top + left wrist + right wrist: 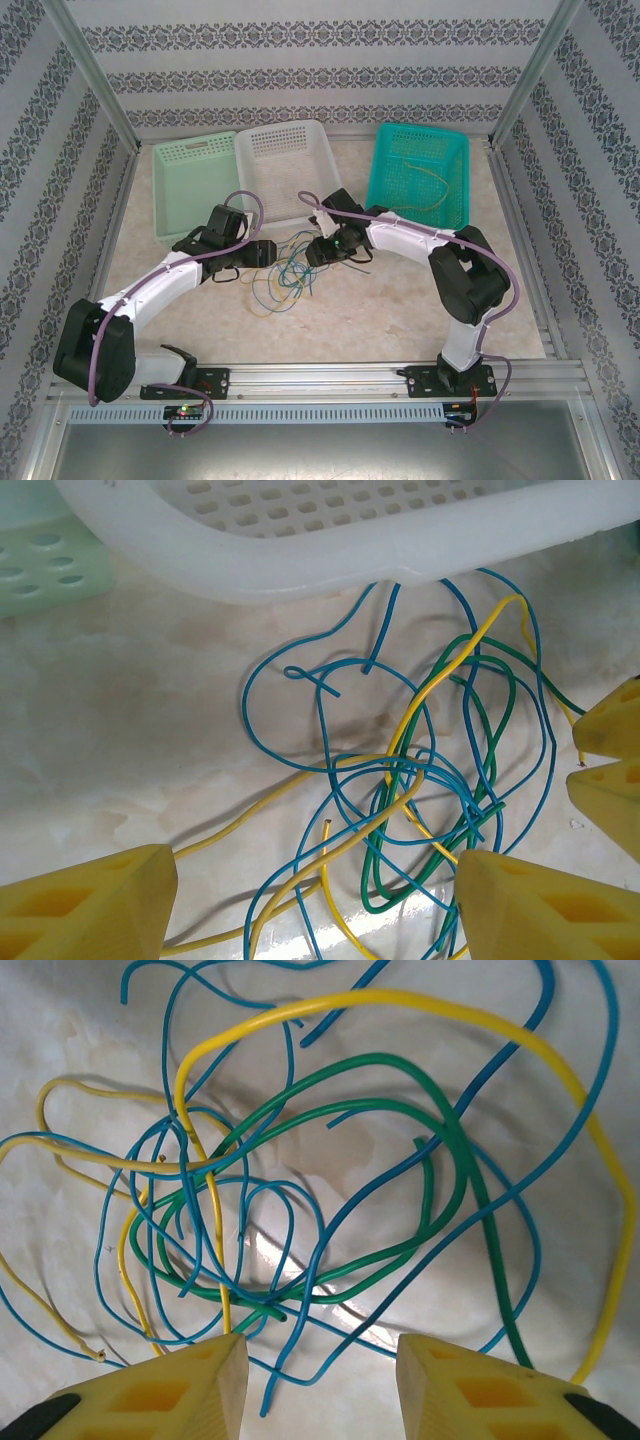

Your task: Untangle the cables

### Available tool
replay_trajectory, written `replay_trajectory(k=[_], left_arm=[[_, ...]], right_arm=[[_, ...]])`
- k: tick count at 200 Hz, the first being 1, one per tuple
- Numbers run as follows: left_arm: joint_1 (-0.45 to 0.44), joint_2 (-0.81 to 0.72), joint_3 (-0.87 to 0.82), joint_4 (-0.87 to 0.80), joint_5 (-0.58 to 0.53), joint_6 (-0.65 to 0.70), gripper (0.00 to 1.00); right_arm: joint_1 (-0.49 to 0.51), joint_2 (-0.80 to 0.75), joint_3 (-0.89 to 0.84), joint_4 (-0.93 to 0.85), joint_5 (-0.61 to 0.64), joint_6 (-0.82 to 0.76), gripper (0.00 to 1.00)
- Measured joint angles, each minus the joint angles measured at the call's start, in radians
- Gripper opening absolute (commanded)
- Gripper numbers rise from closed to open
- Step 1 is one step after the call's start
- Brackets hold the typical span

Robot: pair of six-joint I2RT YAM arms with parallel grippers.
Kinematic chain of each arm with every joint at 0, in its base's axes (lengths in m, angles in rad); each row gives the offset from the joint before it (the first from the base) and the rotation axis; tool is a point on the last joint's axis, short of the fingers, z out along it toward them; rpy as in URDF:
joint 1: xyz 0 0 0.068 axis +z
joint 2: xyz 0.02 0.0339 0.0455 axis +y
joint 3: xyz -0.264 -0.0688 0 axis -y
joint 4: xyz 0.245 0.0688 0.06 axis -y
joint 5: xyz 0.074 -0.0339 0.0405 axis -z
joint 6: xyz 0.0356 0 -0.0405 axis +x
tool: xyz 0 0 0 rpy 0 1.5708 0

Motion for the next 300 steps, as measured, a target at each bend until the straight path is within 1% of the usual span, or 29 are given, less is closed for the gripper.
replay_trajectory(k=[27,72,84,118,146,167,199,246,273,300], left_arm=[[0.000,0.000,-0.003,0.000,0.000,0.000,0.74],[0.000,0.000,-0.003,0.003,0.000,-0.004,0.74],[0.000,0.000,-0.003,0.003,0.000,-0.004,0.74],[0.000,-0.003,-0.003,0.003,0.000,-0.007,0.74],[0.000,-0.005,-0.003,0.004,0.000,-0.007,0.75],[0.000,-0.005,-0.004,0.003,0.000,-0.007,0.75],[0.000,-0.005,-0.004,0.004,0.000,-0.007,0.74],[0.000,-0.031,0.003,0.002,-0.014,0.008,0.77],[0.000,-0.087,0.023,0.001,-0.030,0.028,0.78],[0.000,-0.144,0.063,0.003,-0.035,0.040,0.78]], right_arm=[[0.008,0.006,0.000,-0.001,0.005,0.024,0.40],[0.012,0.071,0.006,-0.006,0.029,0.049,0.39],[0.012,0.077,0.007,-0.006,0.034,0.053,0.31],[0.016,0.076,0.014,-0.003,0.045,0.075,0.00],[0.030,0.025,-0.010,-0.003,0.067,0.074,0.00],[0.032,-0.072,-0.034,-0.026,0.084,0.074,0.00],[0.032,-0.232,-0.024,-0.090,0.132,0.058,0.00],[0.032,-0.364,0.102,-0.243,0.204,-0.038,0.00],[0.032,-0.436,0.192,-0.326,0.264,-0.105,0.00],[0.032,-0.521,0.280,-0.365,0.316,-0.157,0.00]])
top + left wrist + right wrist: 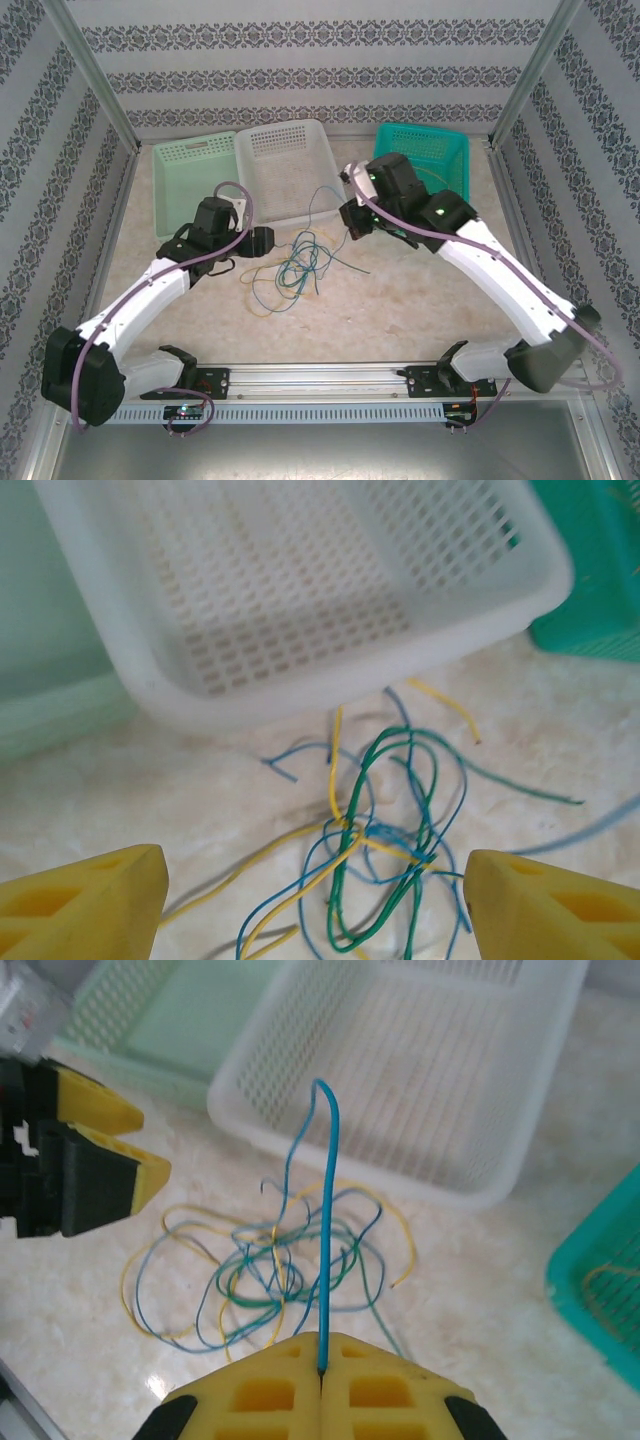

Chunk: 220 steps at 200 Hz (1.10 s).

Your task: Untangle the cables

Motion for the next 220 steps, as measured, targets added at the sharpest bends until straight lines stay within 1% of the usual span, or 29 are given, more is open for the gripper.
replay_trajectory(k=[21,38,54,75,110,152,173,186,202,220], left_arm=[[0.000,-0.014,0.035,0.008,0.016,0.003,0.78],[0.000,-0.011,0.060,0.027,0.052,0.005,0.78],[0.000,-0.006,0.075,0.052,0.092,0.003,0.78],[-0.002,-0.002,0.079,0.101,0.144,-0.008,0.81],[-0.003,0.003,0.098,0.162,0.171,-0.022,0.86],[-0.003,0.059,0.219,0.188,0.227,-0.008,0.87],[-0.003,0.085,0.253,0.209,0.250,-0.003,0.87],[-0.003,0.103,0.267,0.215,0.270,-0.002,0.84],[-0.003,0.131,0.290,0.222,0.302,0.001,0.79],[-0.003,0.164,0.312,0.222,0.320,0.006,0.66]], right_arm=[[0.000,-0.050,0.049,-0.003,0.020,-0.030,0.00],[0.000,-0.070,0.060,0.004,0.031,-0.043,0.00],[0.000,-0.070,0.059,0.014,0.034,-0.052,0.00],[0.000,-0.057,0.052,0.049,0.028,-0.052,0.00],[0.006,-0.016,0.041,0.131,-0.033,-0.045,0.00],[0.006,0.034,0.041,0.174,-0.110,-0.040,0.00],[0.006,0.042,0.042,0.188,-0.150,-0.035,0.00],[0.007,0.044,0.042,0.196,-0.167,-0.035,0.00],[0.007,0.049,0.042,0.210,-0.184,-0.033,0.00],[0.007,0.056,0.042,0.227,-0.204,-0.032,0.00]])
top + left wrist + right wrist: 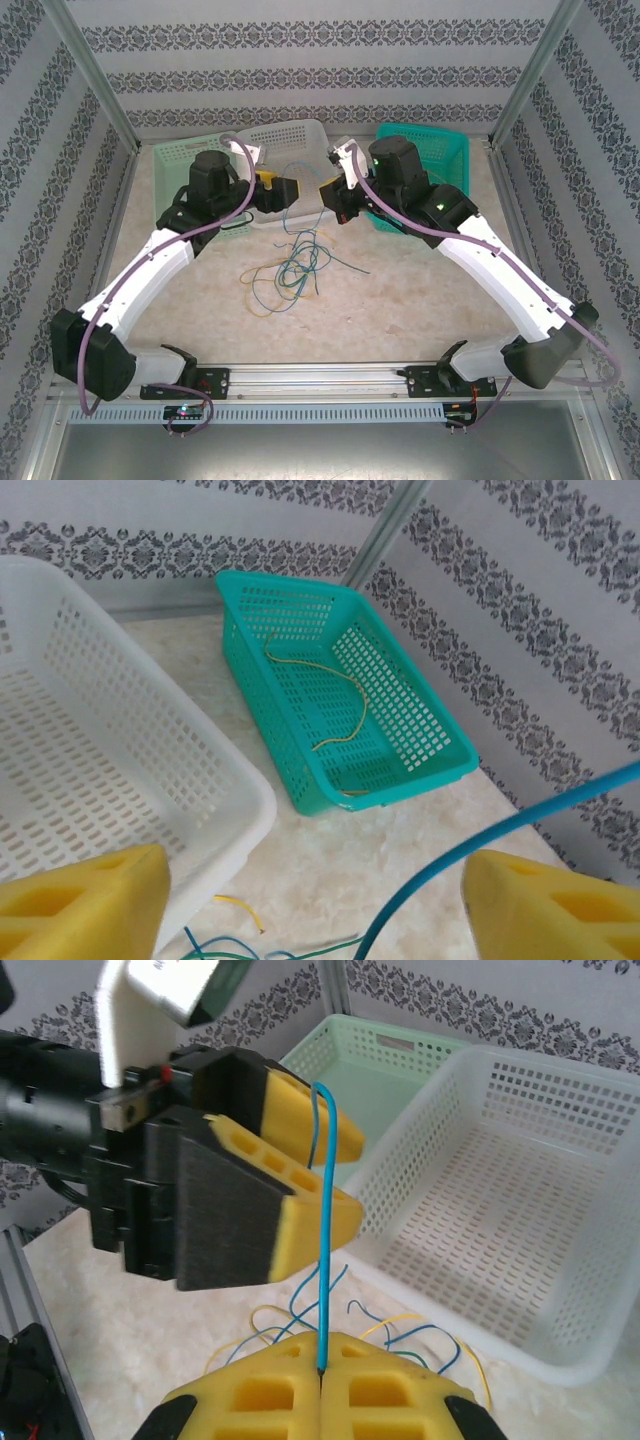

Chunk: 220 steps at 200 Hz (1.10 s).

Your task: Untangle the cables

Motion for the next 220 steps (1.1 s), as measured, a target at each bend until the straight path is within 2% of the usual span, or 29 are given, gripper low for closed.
replay_trajectory(k=[10,19,27,45,46,53,61,70,94,124,152,181,220], left_arm=[[0.000,0.014,0.008,-0.001,0.005,0.013,0.53],[0.000,0.021,0.010,-0.005,0.003,0.016,0.34],[0.000,0.022,0.012,-0.014,-0.007,0.027,0.22],[0.000,0.022,0.034,-0.048,-0.060,0.059,0.06],[0.000,0.022,0.035,-0.051,-0.063,0.060,0.06],[0.001,0.021,0.050,-0.066,-0.089,0.076,0.00],[0.002,0.019,0.068,-0.083,-0.119,0.098,0.00],[0.004,0.015,0.092,-0.109,-0.153,0.123,0.00],[0.029,0.010,0.178,-0.180,-0.241,0.183,0.00],[0.105,0.013,0.274,-0.242,-0.353,0.226,0.00],[0.225,0.031,0.338,-0.283,-0.454,0.234,0.00],[0.342,0.069,0.363,-0.318,-0.494,0.231,0.00],[0.415,0.149,0.364,-0.346,-0.499,0.213,0.00]], right_arm=[[0.000,0.004,0.000,0.010,-0.013,0.002,0.00],[0.002,0.008,0.000,0.019,-0.024,0.003,0.00],[0.005,0.013,0.000,0.026,-0.032,0.004,0.00],[0.011,0.031,0.004,0.035,-0.042,0.007,0.18],[0.011,0.032,0.004,0.035,-0.042,0.008,0.23],[0.011,0.040,0.005,0.037,-0.041,0.013,0.36],[0.011,0.051,0.005,0.037,-0.035,0.017,0.50],[0.011,0.062,0.005,0.036,-0.023,0.023,0.71],[0.010,0.088,0.003,0.039,0.027,0.048,0.86],[0.010,0.099,-0.011,0.047,0.079,0.080,0.88],[0.003,0.113,-0.033,0.043,0.115,0.109,0.88],[-0.014,0.113,-0.097,0.038,0.129,0.139,0.88],[-0.034,0.112,-0.143,0.032,0.129,0.163,0.88]])
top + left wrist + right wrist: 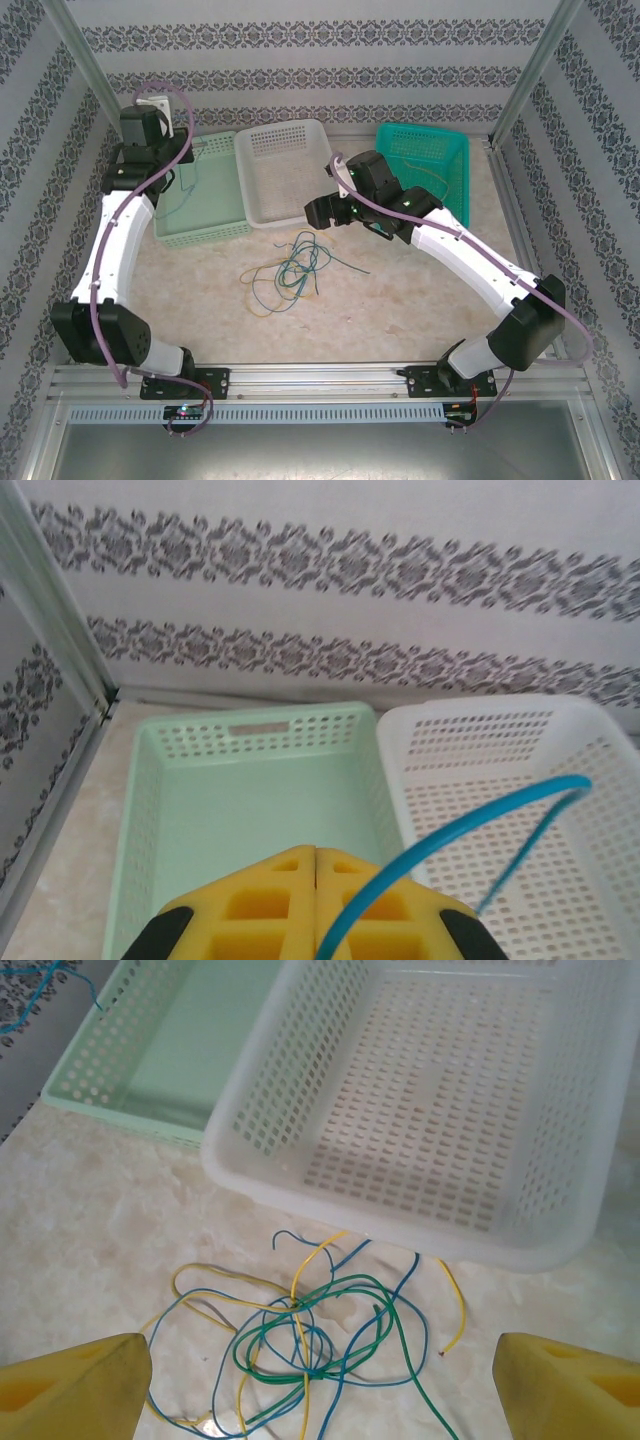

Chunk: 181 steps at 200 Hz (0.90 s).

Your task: Untangle the cables

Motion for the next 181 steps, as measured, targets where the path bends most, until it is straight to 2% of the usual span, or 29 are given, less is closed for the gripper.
replay_trajectory(k=[45,73,78,115,132,145,181], left_arm=[[0.093,0.116,-0.039,0.002,0.066,-0.070,0.00],[0.119,0.190,-0.043,0.002,0.089,-0.103,0.00],[0.122,0.198,-0.043,0.003,0.091,-0.106,0.05],[0.124,0.227,-0.045,-0.015,0.128,-0.134,0.70],[0.124,0.219,-0.064,-0.014,0.151,-0.150,0.80],[0.124,0.203,-0.095,-0.014,0.166,-0.161,0.99],[0.124,0.129,-0.153,-0.016,0.169,-0.187,1.00]], right_arm=[[-0.002,-0.004,-0.015,-0.003,-0.001,0.003,0.83],[-0.006,-0.003,-0.045,-0.016,0.005,0.016,0.72],[-0.009,-0.003,-0.055,-0.019,0.005,0.021,0.70],[-0.015,0.040,-0.115,-0.071,0.001,0.044,0.61],[-0.014,0.069,-0.153,-0.076,-0.019,0.066,0.61],[-0.007,0.080,-0.196,-0.074,-0.033,0.085,0.62],[0.059,0.092,-0.295,-0.053,-0.082,0.156,0.62]])
